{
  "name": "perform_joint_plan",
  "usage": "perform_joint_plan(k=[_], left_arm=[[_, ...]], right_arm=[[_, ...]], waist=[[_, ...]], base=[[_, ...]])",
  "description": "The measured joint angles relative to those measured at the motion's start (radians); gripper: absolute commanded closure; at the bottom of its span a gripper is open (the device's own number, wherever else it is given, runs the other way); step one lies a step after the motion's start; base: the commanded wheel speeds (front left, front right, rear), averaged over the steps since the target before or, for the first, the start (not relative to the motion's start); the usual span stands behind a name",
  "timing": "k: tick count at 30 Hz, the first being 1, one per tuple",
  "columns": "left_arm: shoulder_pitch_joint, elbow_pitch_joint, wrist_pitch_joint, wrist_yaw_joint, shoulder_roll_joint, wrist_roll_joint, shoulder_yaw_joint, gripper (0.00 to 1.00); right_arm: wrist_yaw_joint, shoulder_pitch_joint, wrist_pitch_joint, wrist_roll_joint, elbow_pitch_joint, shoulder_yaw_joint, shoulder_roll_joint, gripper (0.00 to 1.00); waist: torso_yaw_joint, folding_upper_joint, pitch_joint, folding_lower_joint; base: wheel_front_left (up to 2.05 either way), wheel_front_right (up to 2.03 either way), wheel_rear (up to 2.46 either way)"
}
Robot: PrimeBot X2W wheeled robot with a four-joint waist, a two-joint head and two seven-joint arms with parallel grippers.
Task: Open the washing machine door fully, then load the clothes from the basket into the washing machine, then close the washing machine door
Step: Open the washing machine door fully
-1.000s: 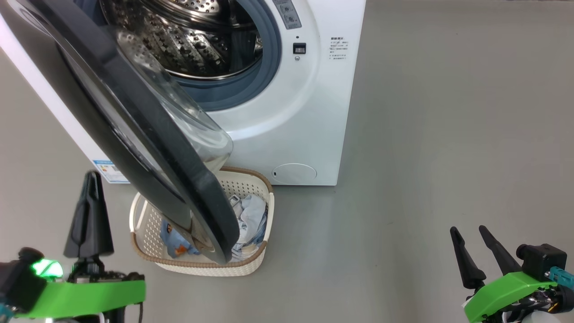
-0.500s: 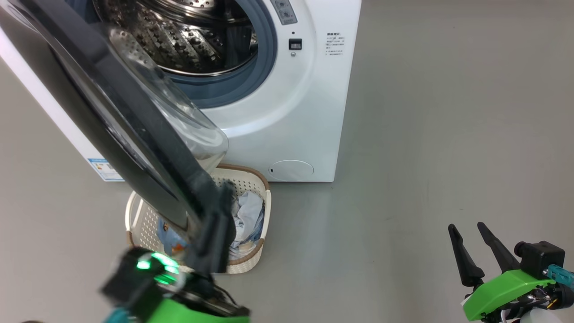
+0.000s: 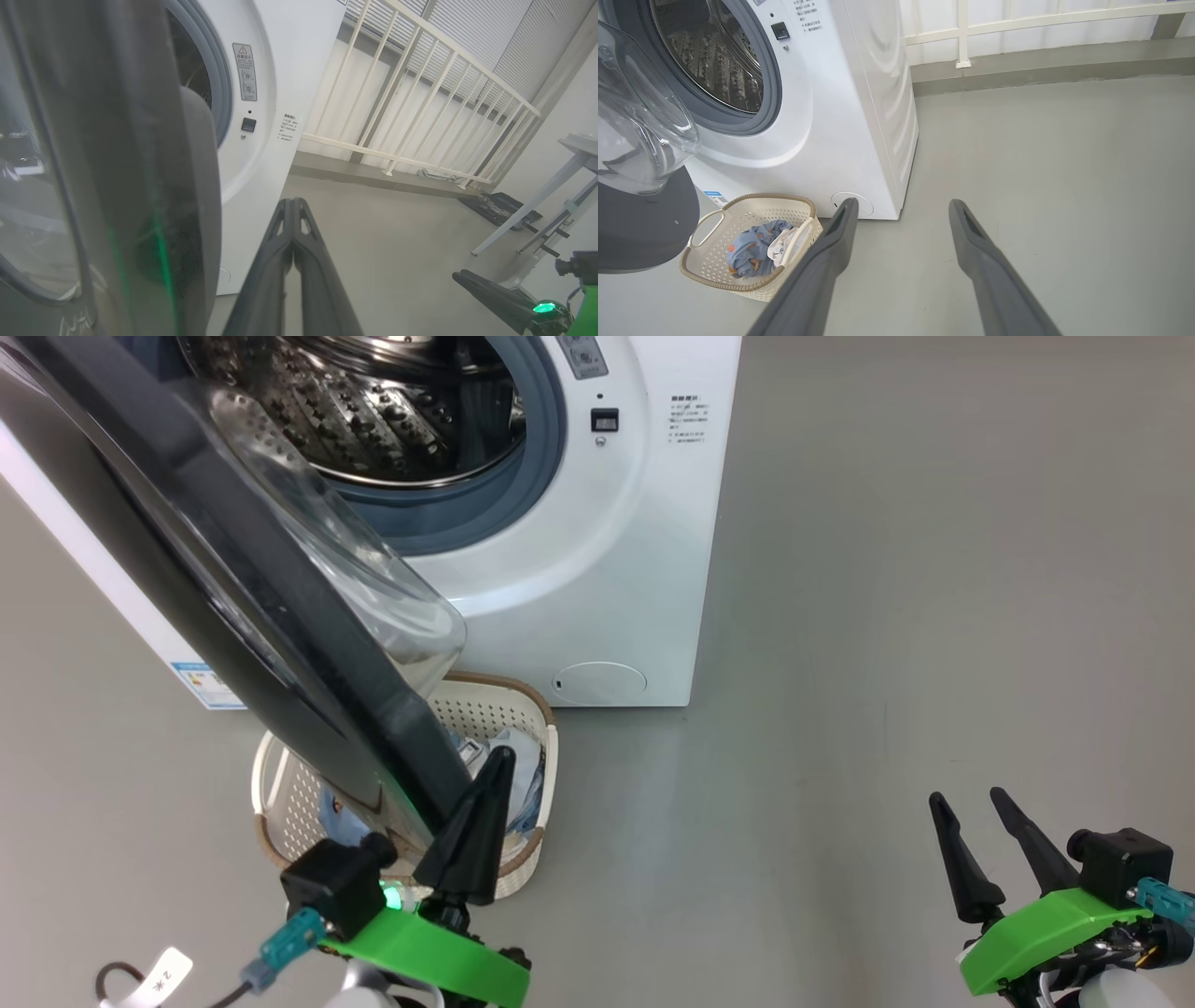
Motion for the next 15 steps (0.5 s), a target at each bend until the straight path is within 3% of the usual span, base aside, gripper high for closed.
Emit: perform_joint_plan(k=[15], left_arm=[[-0.045, 0.086, 0.000, 0.000, -0.008, -0.019, 0.038, 1.00]], right_arm=[[0.000, -0.020, 0.000, -0.011, -0.021, 0.001, 0.000, 0.00]], waist=[[0.004, 0.0000, 0.011, -0.0001]], base=[[0.00, 0.00, 0.00]])
